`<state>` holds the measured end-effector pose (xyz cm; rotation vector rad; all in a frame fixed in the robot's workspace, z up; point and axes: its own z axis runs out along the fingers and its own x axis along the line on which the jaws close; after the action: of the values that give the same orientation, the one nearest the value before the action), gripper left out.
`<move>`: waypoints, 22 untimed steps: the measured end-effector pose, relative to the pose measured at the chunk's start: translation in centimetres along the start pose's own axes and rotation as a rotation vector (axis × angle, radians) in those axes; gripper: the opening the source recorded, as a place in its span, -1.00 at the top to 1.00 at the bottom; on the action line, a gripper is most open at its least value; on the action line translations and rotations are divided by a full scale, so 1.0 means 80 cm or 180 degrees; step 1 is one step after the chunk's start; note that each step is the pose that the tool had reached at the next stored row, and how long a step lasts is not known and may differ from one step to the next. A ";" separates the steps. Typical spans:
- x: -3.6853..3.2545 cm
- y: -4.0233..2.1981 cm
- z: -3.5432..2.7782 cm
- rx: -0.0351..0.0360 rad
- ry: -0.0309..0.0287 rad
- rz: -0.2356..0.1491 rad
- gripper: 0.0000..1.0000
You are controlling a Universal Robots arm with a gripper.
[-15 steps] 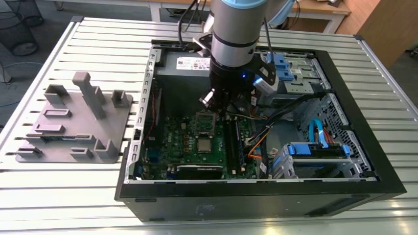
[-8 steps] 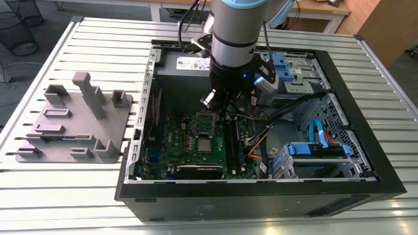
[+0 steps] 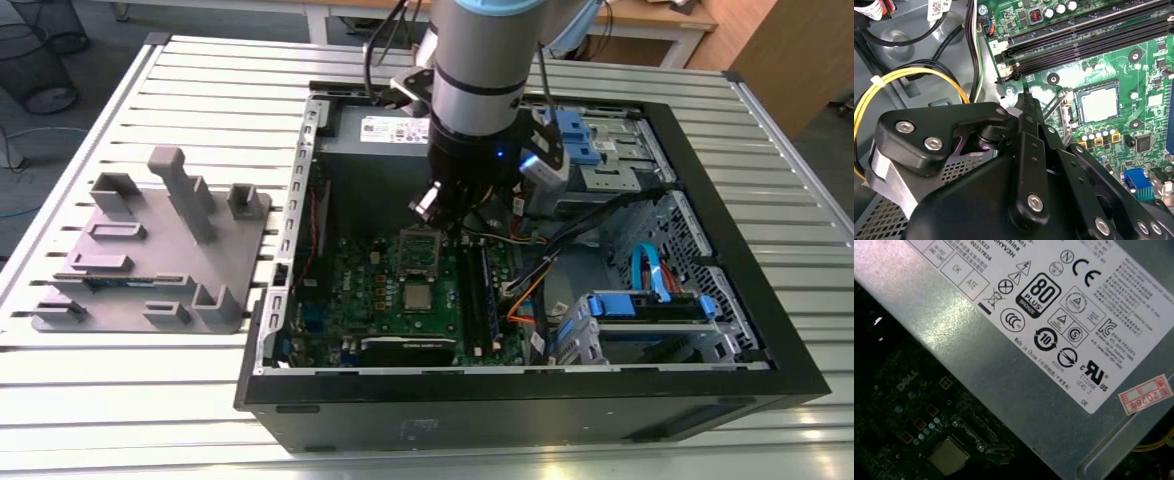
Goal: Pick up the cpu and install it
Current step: 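Close the cpu cover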
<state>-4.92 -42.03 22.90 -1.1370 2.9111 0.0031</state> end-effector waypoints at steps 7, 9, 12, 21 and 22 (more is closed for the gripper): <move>-0.0001 0.0000 -0.0021 0.0000 0.0000 -0.0030 0.79; -0.0001 0.0000 -0.0021 0.0001 0.0000 -0.0034 0.79; -0.0001 0.0000 -0.0022 0.0001 0.0001 -0.0039 0.79; 0.0011 0.0011 -0.0022 0.0000 0.0001 -0.0103 0.79; 0.0013 0.0013 -0.0023 0.0000 0.0001 -0.0111 0.79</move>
<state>-5.08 -42.02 23.08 -1.1874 2.8910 0.0024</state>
